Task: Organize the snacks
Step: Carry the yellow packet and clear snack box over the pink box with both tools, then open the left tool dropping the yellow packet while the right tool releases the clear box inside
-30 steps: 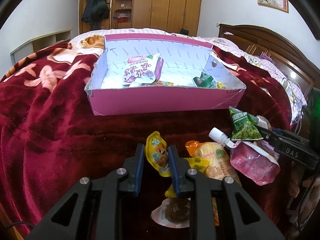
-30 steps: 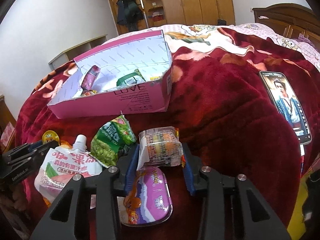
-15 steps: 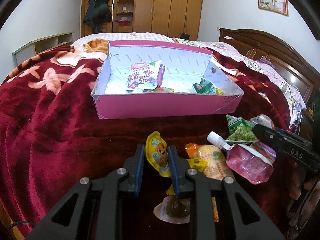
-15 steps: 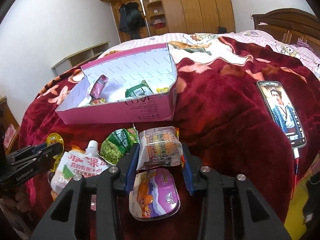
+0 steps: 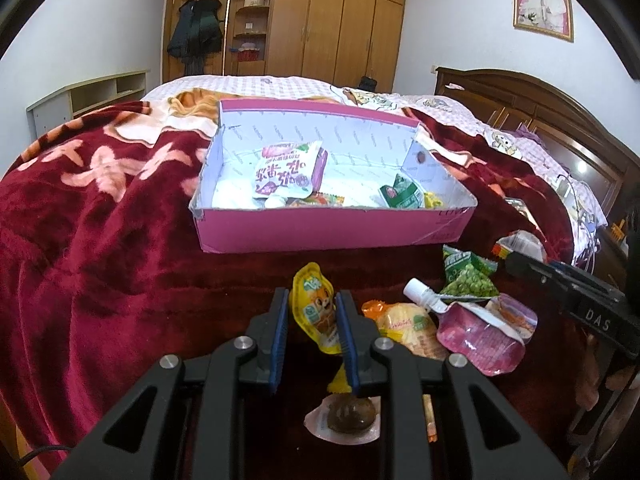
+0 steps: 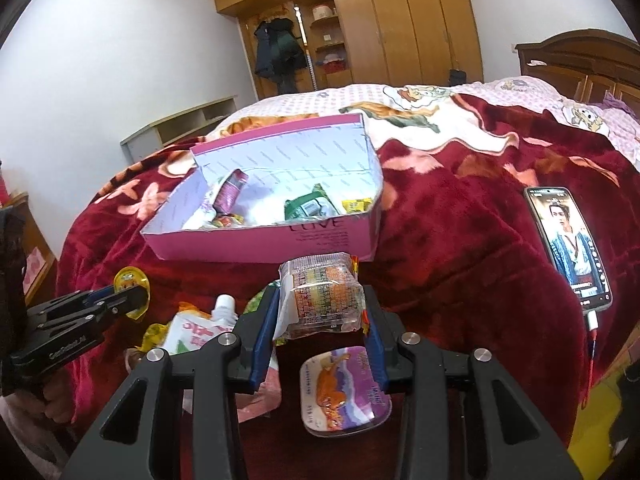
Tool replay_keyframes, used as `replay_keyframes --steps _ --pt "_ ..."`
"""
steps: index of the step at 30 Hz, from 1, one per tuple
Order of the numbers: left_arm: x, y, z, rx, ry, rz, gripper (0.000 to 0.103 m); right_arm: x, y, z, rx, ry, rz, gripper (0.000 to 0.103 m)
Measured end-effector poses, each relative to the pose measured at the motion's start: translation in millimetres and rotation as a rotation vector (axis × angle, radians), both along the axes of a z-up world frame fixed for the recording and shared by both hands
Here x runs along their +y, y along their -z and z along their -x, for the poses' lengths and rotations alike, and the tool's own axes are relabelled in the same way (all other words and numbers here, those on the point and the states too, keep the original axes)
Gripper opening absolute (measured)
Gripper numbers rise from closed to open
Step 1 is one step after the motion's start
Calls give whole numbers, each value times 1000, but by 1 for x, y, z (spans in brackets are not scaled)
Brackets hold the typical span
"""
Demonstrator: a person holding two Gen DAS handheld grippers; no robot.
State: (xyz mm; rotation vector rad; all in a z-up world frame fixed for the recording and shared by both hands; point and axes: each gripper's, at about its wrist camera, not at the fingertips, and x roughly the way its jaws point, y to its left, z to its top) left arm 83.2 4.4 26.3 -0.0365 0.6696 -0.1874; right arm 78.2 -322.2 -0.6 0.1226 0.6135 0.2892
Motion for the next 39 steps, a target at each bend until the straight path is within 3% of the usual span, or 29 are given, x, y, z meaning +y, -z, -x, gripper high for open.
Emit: replay_keyframes --steps 11,22,39 --pt "2 -19 -20 -52 -11 -16 25 -1 -2 -10 13 -12 -13 40" --pt "5 -44 -66 -117 -44 -24 25 3 -6 -14 13 -19 -10 40" --pt "17 -9 -117 -2 -92 -32 25 15 -19 -48 4 -42 -3 40"
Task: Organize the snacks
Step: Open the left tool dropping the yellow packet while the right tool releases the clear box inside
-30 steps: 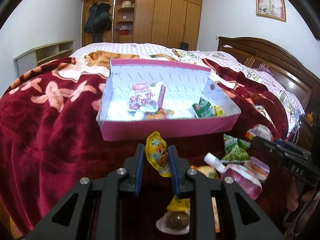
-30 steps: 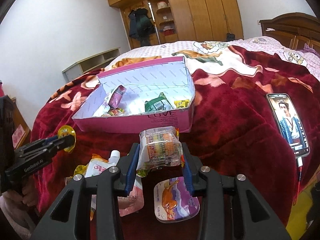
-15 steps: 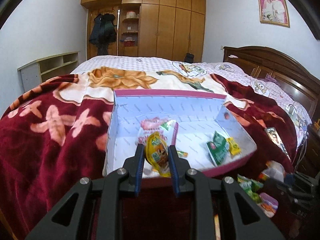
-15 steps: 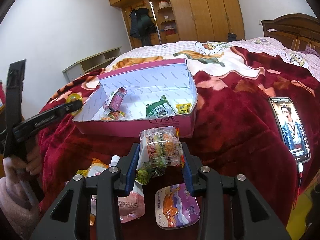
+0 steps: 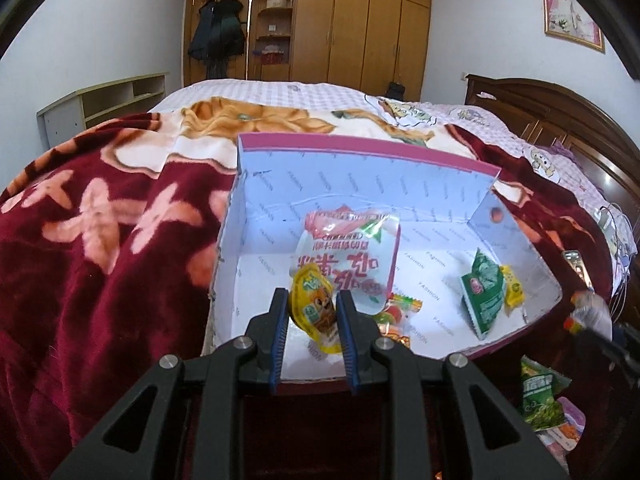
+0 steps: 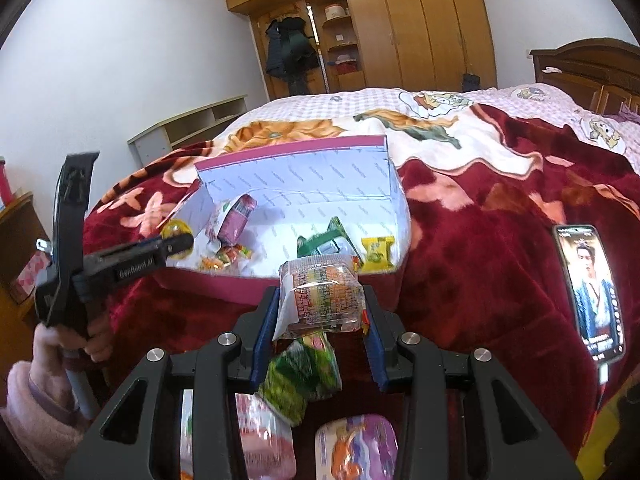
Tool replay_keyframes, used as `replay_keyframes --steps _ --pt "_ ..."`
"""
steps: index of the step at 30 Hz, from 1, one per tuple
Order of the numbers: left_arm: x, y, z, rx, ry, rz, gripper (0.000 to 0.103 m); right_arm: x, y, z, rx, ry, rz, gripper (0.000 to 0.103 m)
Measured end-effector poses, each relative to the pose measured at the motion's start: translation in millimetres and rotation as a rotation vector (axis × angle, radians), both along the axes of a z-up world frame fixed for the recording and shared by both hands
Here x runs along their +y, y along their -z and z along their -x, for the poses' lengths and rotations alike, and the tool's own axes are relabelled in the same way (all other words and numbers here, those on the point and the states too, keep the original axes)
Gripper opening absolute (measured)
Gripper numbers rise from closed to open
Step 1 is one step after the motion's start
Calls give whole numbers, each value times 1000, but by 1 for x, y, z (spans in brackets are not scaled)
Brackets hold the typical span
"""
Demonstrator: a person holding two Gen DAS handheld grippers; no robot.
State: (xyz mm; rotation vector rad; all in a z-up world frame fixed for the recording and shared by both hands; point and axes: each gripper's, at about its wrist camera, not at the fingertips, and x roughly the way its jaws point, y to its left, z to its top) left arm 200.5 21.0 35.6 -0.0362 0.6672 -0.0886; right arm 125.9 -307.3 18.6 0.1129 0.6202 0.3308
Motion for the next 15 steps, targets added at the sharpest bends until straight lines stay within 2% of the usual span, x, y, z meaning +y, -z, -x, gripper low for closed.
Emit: replay_keyframes --steps 4,8,15 --pt "0 2 -1 2 4 -9 25 4 -2 -13 11 -8 -5 40" --pt "0 2 -1 11 12 -8 42 7 -3 -23 5 -6 11 40" --pt "0 3 0 14 13 -4 44 8 -3 -49 16 23 19 40"
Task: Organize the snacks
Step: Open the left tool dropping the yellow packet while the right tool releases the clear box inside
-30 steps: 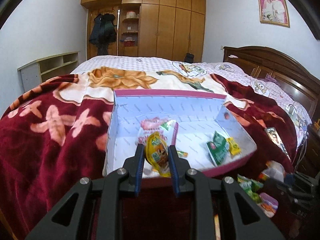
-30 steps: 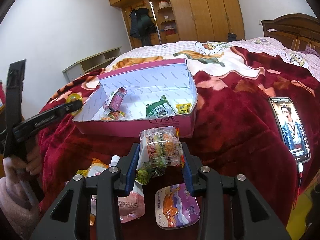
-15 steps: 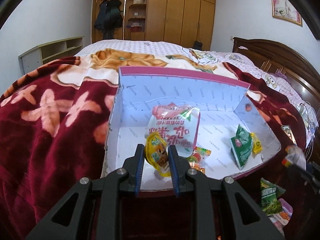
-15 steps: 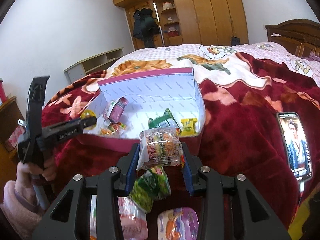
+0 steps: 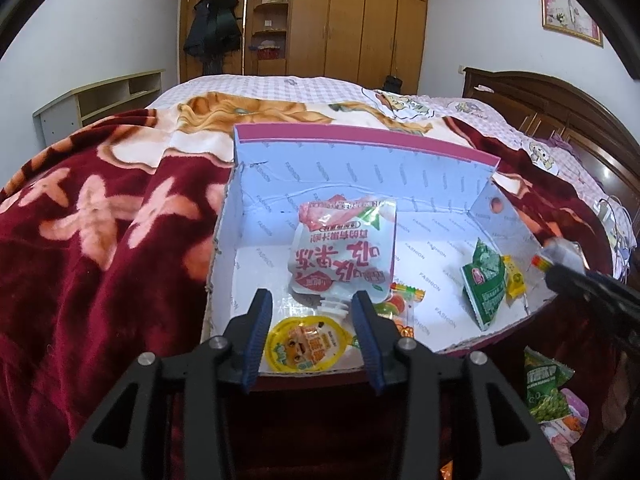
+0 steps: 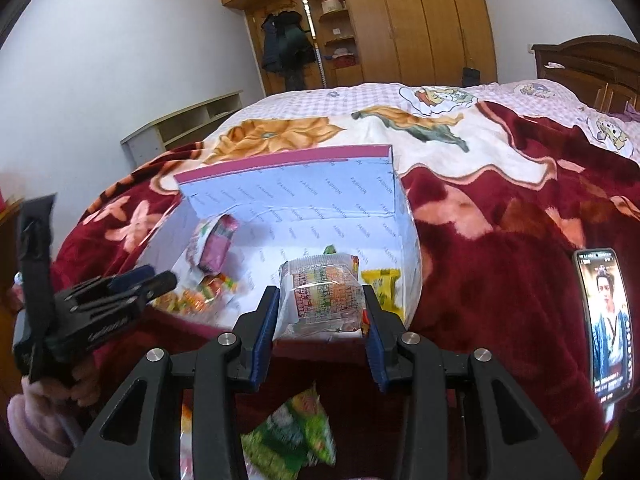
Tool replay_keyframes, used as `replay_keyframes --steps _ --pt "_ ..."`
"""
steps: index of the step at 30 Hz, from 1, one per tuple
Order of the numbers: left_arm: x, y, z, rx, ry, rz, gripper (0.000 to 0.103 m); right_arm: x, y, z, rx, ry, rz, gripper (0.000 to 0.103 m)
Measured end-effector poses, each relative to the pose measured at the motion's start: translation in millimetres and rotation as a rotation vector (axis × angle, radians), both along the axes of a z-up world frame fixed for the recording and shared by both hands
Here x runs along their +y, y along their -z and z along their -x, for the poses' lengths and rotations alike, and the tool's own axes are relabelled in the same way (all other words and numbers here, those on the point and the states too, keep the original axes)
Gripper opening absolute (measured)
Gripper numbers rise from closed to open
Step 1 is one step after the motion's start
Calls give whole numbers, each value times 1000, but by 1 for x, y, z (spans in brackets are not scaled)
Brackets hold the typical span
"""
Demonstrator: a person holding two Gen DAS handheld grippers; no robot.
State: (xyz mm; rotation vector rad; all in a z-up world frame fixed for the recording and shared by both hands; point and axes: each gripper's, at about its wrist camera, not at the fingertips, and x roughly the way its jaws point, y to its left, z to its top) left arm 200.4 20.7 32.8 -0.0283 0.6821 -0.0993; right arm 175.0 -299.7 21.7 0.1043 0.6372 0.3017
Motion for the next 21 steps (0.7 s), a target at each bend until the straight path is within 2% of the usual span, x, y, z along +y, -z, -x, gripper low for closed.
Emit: replay_keyframes --steps 15,21 --pt "5 -8 10 -15 2 24 44 -3 10 -39 39 39 -18 42" --pt "6 -10 14 -11 0 31 44 -4 8 -33 18 30 -17 55"
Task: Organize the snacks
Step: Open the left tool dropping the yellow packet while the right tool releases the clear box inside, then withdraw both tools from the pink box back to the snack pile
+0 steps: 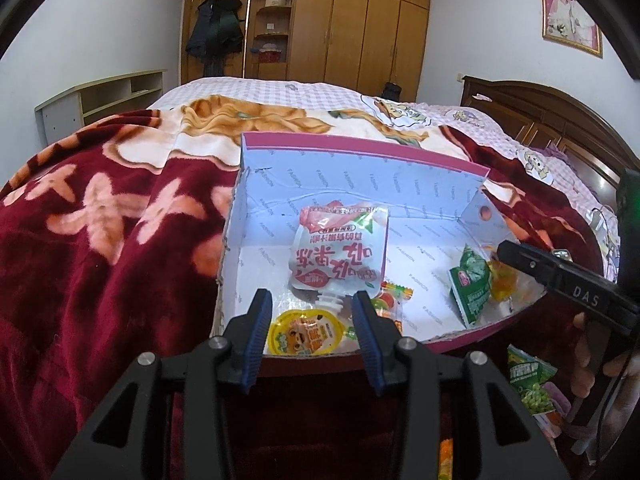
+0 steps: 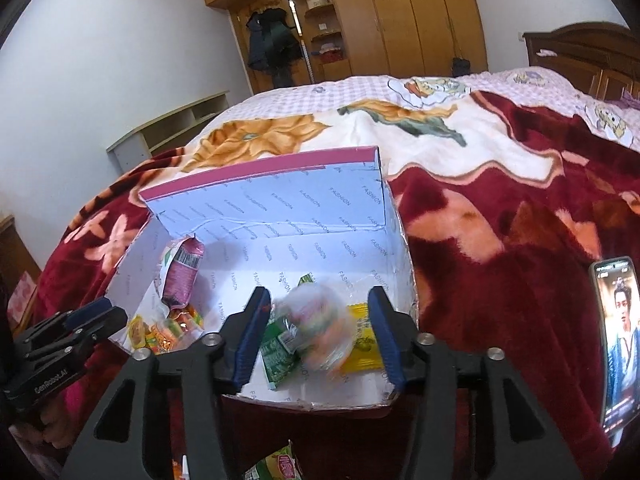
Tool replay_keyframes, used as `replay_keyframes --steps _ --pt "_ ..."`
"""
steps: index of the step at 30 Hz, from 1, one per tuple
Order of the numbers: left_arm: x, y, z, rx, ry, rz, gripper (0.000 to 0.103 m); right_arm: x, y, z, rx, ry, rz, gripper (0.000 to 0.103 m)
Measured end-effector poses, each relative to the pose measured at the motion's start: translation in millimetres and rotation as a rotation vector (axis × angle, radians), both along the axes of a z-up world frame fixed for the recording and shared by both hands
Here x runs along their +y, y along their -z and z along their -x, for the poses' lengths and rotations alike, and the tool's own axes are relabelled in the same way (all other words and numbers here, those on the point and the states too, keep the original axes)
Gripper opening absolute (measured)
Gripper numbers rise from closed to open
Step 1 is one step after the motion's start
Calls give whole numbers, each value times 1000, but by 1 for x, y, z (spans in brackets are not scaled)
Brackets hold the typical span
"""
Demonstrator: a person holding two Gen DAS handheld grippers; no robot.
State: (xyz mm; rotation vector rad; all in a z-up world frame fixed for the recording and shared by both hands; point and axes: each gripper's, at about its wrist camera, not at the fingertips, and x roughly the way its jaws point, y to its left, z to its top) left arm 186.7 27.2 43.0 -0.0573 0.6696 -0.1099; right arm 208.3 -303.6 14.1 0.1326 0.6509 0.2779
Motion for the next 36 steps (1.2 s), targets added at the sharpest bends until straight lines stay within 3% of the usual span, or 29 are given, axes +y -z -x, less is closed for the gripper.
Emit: replay_keyframes --steps 21,36 --pt "-2 -16 39 -18 12 27 44 12 -19 59 -25 -63 -20 57" --pt "-18 -10 69 24 75 44 44 18 -10 101 3 -95 -2 57"
